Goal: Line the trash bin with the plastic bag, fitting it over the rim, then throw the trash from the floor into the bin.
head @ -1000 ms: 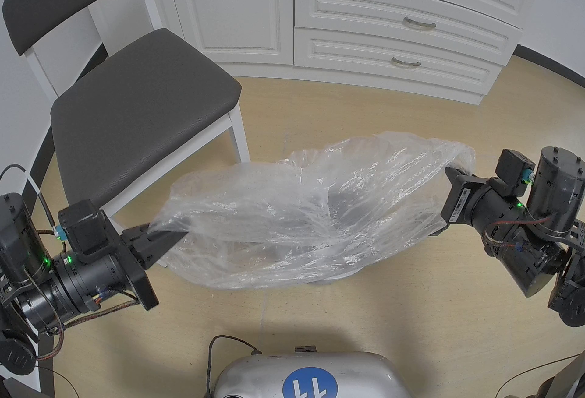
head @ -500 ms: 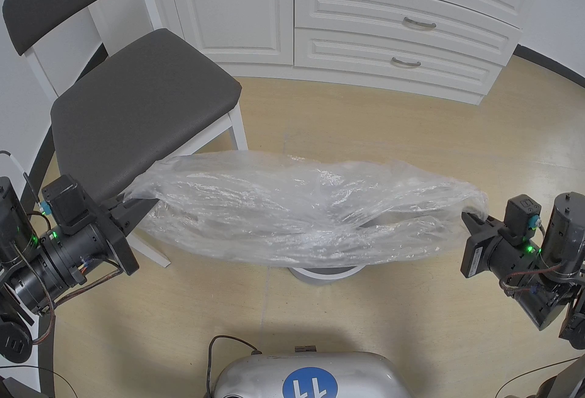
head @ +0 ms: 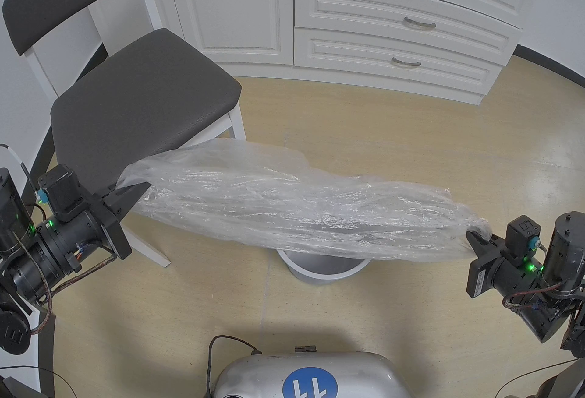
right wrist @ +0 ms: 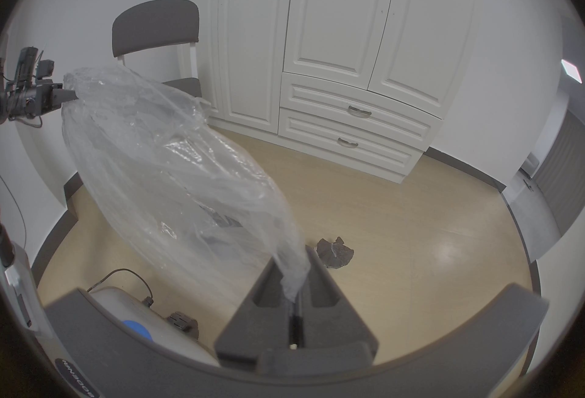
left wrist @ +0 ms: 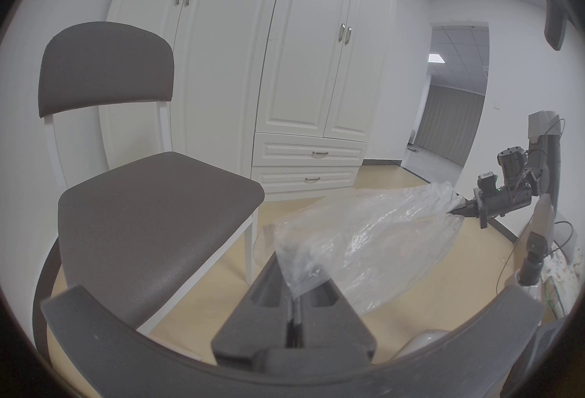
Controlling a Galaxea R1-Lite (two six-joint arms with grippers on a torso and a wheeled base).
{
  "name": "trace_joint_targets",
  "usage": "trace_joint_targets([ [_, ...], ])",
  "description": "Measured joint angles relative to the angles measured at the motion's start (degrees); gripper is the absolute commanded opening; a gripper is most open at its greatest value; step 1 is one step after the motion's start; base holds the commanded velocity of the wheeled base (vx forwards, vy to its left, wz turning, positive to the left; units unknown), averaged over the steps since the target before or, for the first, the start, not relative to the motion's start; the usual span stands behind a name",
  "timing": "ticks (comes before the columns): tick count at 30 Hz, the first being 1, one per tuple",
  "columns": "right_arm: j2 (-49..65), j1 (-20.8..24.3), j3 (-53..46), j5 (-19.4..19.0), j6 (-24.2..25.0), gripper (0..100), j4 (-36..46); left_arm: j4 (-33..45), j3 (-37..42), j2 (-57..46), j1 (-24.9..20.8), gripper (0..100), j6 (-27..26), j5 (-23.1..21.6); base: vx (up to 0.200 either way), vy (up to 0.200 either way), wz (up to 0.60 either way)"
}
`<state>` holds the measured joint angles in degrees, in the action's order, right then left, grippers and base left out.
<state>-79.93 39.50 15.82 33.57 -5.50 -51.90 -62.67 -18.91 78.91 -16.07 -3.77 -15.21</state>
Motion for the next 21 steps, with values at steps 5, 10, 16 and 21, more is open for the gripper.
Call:
trace_joint_targets([
  [5,0.55,0.02,-0.94,-0.02,-1.48,0,-0.05,0.02,-0.09,0.09,0.72,0,-0.09,-0.05,0.0,0.0,0.0],
  [10,1.66,-0.33,-2.07,-0.73,-2.86,0,0.0,-0.01,-0.2,0.22,2.54,0,-0.15,-0.4,0.0,0.0,0.0],
  [16,3.23,-1.27,-3.4,-2.16,-5.58,0,0.0,0.02,-0.16,0.33,3.67,0,-1.07,-1.23,0.0,0.0,0.0],
  [21,4.77,-1.66,-4.14,-2.9,-6.62,0,0.24,0.05,-0.09,0.52,4.24,0,-1.38,-1.73,0.0,0.0,0.0],
])
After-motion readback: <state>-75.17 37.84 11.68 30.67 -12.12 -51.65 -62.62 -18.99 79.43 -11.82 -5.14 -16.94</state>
